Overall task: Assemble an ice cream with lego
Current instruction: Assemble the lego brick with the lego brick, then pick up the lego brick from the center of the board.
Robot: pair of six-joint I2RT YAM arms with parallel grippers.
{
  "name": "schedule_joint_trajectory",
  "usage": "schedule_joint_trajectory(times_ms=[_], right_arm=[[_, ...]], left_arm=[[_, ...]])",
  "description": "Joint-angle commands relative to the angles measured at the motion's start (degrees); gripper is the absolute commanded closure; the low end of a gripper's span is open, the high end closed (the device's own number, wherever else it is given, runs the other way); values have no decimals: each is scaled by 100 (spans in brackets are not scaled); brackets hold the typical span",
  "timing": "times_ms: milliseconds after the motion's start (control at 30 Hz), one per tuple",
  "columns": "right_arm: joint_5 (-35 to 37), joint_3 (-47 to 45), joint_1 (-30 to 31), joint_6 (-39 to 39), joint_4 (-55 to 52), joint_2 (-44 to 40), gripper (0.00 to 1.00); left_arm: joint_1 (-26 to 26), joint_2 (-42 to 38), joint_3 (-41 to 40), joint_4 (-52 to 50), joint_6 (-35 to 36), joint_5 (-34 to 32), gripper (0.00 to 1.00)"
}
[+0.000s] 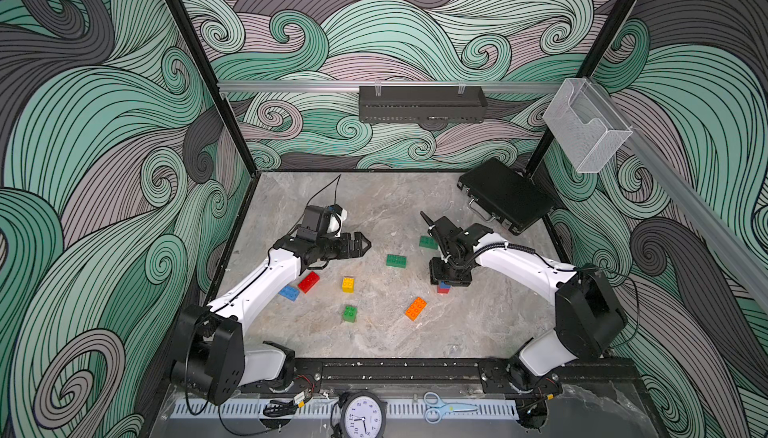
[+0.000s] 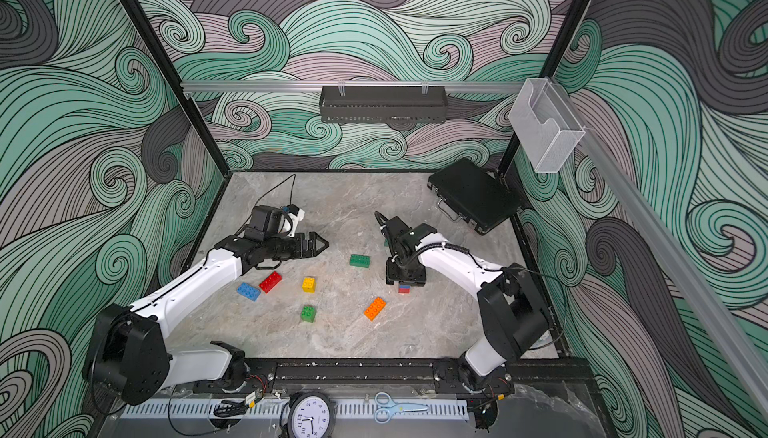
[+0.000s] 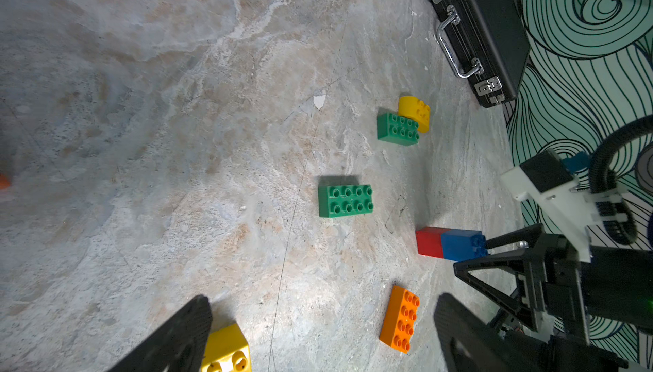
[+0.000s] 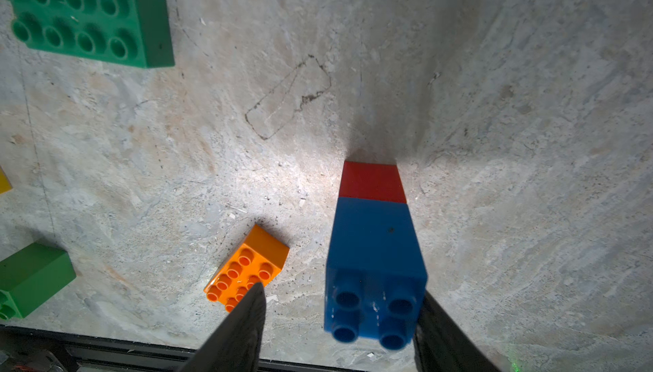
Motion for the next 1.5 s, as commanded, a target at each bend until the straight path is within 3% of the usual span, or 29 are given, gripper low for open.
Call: schedule_joint_trajectory(times_ms=[0, 267, 467, 767, 933, 1467], right_arm=[[313, -15, 4, 106, -325, -200, 36], [841, 169, 471, -337, -899, -913, 24], [650, 268, 1052, -1084, -949, -1258, 14], [261, 563, 1846, -2042, -601, -477, 8], [207, 619, 1954, -2390, -308, 97, 7], [312, 252, 2004, -2431, 491, 875, 10]], left_arm=[[-56, -129, -34, -97, -3, -44, 2], [-56, -170, -11, -241, -3, -1, 1], [-55, -364, -73, -473, -20, 11, 1], [-47, -633, -76, -937, -147, -121, 1], [-20, -592, 54, -1221, -76, -242, 1], [516, -651, -190, -812, -231, 500, 2]])
